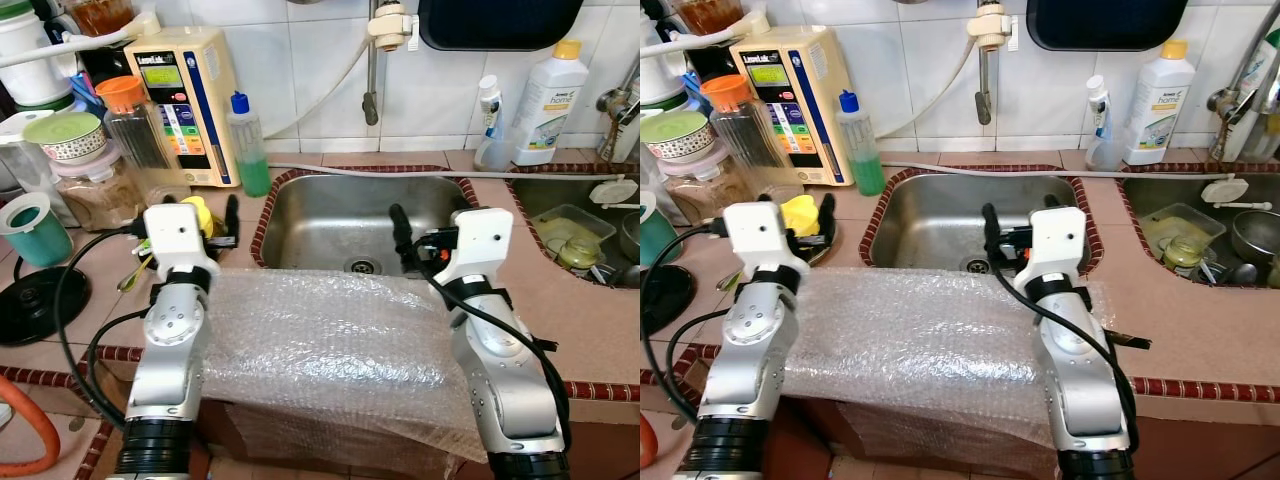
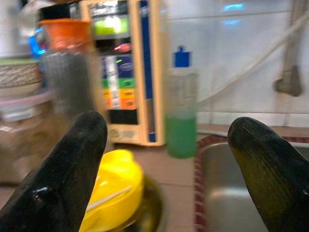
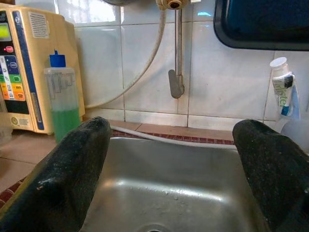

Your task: Kitchen organization

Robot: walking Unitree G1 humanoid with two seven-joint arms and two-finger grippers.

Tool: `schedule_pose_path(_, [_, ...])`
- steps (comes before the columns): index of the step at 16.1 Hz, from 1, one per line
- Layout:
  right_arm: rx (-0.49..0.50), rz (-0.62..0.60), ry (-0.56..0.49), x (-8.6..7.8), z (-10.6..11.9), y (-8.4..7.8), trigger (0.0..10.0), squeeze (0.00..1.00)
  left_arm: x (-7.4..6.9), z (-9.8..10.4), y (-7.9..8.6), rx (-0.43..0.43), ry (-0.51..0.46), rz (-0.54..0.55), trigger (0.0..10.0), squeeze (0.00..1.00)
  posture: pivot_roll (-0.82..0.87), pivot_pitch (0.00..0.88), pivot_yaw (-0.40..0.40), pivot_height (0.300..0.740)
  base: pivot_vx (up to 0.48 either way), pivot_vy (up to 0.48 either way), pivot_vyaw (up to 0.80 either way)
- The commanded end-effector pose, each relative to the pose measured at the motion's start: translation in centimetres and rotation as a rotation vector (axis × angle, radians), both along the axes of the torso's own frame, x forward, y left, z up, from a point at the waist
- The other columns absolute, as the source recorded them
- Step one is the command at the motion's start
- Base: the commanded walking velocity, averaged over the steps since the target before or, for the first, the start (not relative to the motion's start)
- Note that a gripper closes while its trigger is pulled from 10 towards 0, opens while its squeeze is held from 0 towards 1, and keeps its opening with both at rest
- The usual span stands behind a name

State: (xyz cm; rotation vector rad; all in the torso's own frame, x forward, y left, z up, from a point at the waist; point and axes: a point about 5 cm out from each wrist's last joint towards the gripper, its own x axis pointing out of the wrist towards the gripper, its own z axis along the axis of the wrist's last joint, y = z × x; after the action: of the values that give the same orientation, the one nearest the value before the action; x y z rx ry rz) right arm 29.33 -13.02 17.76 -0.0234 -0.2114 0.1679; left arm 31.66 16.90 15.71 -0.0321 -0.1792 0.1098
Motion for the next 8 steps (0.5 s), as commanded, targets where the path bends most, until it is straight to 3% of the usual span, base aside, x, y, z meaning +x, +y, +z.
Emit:
schedule_pose_path(1, [-0.015,0.026,-0.023,-0.1,0.6,0.4,10.0,0.0,0.4,0.0,1.5,-0.022,0.022,0.06,10.0,0.0,0.06,0.0,0.096,0.74,0.0,0.0,0.0])
schedule_pose_path(4, [-0.037,0.029,-0.016,0.0,0.4,0.8,10.0,0.0,0.6,0.3,1.5,-0.022,0.011,0.057,10.0,0.0,0.06,0.0,0.093,0.74,0.0,0.0,0.0])
schedule_pose_path(5, [-0.079,-0.003,-0.018,0.1,0.3,0.7,10.0,0.0,0.6,0.9,0.6,-0.008,-0.02,0.007,10.0,0.0,0.06,0.0,0.093,0.74,0.0,0.0,0.0])
schedule_pose_path(8, [-0.033,0.012,0.015,-0.2,-0.1,0.7,10.0,0.0,0.2,0.9,-1.2,0.009,-0.036,-0.065,10.0,0.0,0.06,0.0,0.091,0.74,0.0,0.0,0.0])
